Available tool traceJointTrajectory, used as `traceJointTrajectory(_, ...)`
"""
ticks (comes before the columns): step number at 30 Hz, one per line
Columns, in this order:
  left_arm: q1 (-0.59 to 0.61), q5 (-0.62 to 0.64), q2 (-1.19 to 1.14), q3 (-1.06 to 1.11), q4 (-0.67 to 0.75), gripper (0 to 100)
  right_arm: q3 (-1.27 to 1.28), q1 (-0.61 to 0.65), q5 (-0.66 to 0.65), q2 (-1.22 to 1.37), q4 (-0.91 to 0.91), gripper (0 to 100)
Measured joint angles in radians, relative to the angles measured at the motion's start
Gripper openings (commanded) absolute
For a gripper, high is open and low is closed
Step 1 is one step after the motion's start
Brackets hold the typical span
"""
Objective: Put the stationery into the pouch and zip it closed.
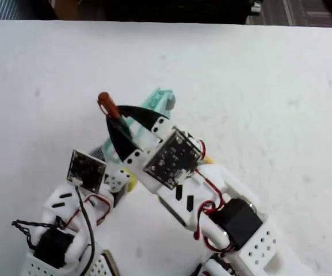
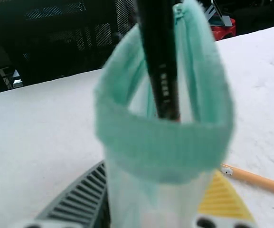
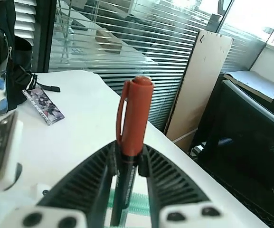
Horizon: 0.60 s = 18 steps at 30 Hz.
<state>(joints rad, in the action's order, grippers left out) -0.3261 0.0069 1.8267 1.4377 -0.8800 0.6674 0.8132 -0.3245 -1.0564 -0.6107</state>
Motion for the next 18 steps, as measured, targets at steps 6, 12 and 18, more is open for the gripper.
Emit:
traceJointTrajectory(6,0.000,0.000,0.000,0.000,0.000,23,0.003,0.000,0.000,-0.017,-0.031,15.6)
traceJointTrajectory(12,0.000,0.000,0.000,0.000,0.000,23,0.003,-0.002,-0.002,-0.017,-0.075,15.7)
traceJointTrajectory(18,0.000,0.000,0.000,0.000,0.000,23,0.003,-0.002,-0.002,-0.017,-0.078,15.6)
